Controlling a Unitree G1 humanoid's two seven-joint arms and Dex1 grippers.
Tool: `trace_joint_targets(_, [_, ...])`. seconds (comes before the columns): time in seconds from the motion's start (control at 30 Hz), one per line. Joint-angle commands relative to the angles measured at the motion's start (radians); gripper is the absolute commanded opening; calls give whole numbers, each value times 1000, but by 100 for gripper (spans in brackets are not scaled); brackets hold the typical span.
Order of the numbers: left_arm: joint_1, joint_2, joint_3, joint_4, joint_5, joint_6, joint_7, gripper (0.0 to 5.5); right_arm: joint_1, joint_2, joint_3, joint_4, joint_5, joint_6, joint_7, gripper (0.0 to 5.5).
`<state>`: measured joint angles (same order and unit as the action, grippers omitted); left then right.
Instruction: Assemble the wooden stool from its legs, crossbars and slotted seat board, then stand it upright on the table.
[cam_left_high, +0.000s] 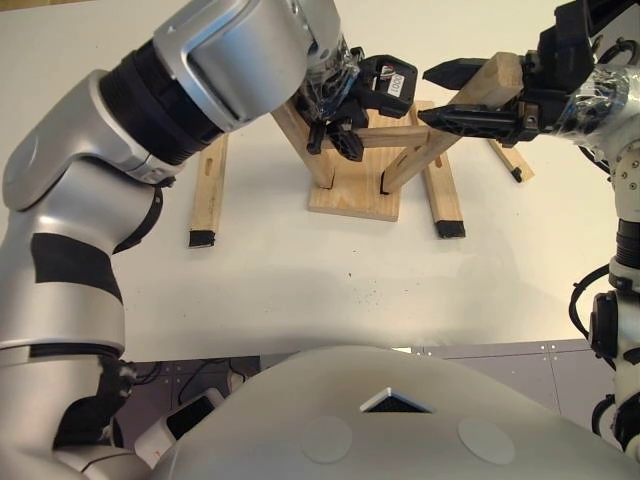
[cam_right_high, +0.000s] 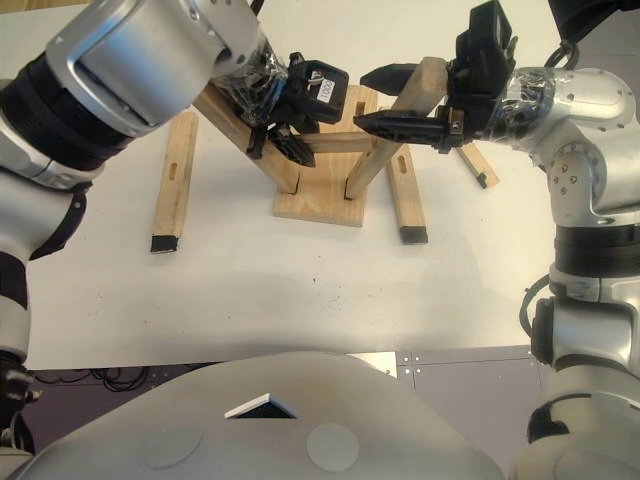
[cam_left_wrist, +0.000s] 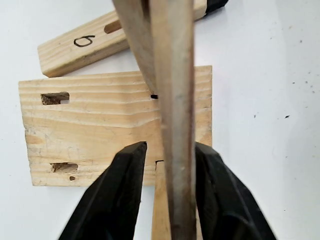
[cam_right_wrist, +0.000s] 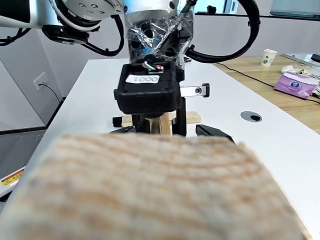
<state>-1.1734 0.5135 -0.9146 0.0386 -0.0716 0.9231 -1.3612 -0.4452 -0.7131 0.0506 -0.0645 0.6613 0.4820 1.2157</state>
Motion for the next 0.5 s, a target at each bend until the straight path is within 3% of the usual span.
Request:
trace_joint_targets(0.03, [296,145,-41,45,-29,166,28,153,94,-6,8,20,7,60,25,202])
trace_joint_targets(0.5, [269,77,36,-34,-85,258,76,153,111,-7,30,7,5,57,16,202])
